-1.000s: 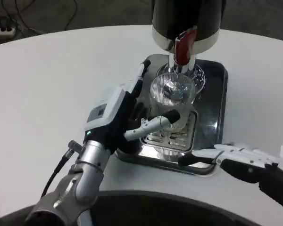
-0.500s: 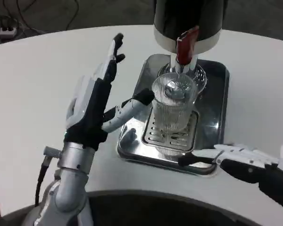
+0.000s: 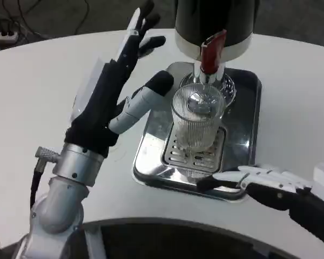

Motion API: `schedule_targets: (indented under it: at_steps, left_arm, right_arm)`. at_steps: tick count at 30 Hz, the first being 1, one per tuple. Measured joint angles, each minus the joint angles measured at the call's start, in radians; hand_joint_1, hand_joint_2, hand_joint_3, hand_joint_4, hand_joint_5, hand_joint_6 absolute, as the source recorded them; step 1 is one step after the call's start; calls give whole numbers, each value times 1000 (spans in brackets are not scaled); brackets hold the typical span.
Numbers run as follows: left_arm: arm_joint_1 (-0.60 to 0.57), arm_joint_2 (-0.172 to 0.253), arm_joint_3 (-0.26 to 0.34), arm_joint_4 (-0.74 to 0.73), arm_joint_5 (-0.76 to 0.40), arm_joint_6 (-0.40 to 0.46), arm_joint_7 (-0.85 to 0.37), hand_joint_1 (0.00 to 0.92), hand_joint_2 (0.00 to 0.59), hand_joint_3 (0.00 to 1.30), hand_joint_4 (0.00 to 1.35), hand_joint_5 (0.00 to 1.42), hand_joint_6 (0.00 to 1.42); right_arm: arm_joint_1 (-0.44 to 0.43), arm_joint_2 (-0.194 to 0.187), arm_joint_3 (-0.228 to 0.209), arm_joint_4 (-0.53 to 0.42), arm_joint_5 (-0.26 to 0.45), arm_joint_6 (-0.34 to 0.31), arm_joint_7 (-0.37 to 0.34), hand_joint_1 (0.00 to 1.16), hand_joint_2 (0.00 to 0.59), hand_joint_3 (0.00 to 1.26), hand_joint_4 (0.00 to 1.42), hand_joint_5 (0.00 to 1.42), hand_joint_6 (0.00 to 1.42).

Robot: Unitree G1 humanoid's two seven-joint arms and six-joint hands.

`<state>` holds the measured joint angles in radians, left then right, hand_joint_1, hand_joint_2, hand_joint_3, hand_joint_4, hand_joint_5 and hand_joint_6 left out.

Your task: Grasp the cup under the faucet to collect the drink, then remove the cup.

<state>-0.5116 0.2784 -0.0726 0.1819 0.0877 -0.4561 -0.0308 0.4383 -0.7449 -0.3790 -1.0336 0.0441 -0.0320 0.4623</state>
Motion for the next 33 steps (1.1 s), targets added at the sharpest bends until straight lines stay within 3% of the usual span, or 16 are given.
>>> schedule_targets:
  at_steps: [13, 23, 33]
  left_arm:
    - [-59, 15, 17, -75, -180, 174, -312, 9, 57, 98, 34, 165, 145]
    - [-105, 13, 16, -144, -197, 264, -368, 0, 60, 77, 24, 150, 127]
    - [-167, -14, 5, -107, -193, 269, -388, 0, 61, 66, 23, 150, 125]
  right_arm:
    - [-11, 5, 13, 0, -17, 18, 0, 604, 473, 224, 184, 133, 80]
    - [-11, 19, 17, 0, -18, 20, 0, 608, 473, 224, 184, 140, 80]
    - [3, 30, 12, 0, -18, 19, 0, 610, 473, 224, 184, 144, 80]
